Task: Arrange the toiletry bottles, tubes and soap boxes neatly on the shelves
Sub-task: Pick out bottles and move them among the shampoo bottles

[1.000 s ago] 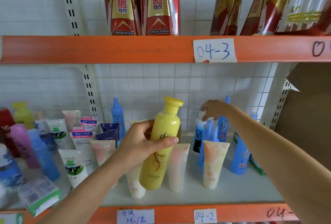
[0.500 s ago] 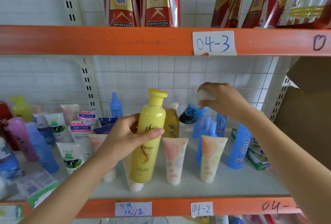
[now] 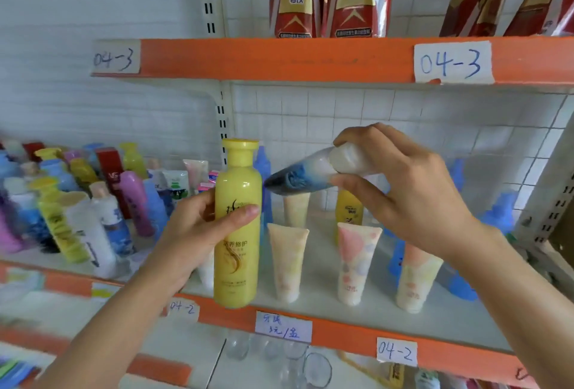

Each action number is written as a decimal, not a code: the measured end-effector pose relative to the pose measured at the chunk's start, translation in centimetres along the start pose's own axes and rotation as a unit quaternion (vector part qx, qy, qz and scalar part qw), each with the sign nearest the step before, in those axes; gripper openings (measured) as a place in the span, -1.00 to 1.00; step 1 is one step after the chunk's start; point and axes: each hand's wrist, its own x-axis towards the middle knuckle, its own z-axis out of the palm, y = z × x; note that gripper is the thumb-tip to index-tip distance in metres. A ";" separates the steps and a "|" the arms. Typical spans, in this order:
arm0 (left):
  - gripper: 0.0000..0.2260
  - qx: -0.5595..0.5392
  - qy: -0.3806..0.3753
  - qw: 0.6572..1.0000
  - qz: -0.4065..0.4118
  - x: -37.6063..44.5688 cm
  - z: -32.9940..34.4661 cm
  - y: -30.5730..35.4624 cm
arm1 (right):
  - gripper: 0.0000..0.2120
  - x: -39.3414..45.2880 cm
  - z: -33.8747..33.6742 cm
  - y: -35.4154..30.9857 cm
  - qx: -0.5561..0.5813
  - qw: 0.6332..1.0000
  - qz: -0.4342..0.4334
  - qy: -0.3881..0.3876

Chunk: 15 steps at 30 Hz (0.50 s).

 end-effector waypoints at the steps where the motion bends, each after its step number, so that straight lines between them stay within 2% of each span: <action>1: -0.50 0.008 0.017 1.000 -0.003 -0.5 -0.9 0.0 | -0.71 0.4 0.5 -0.5 0.020 1.000 -0.003 0.000; 9: -0.76 0.063 0.117 0.990 -0.048 -4.6 -9.5 0.2 | -0.64 4.0 5.7 -5.5 0.117 0.992 -0.049 -0.026; 15: -0.65 0.087 0.135 0.986 -0.047 -7.4 -16.8 0.7 | -0.62 6.9 9.9 -10.7 0.141 0.988 -0.046 -0.040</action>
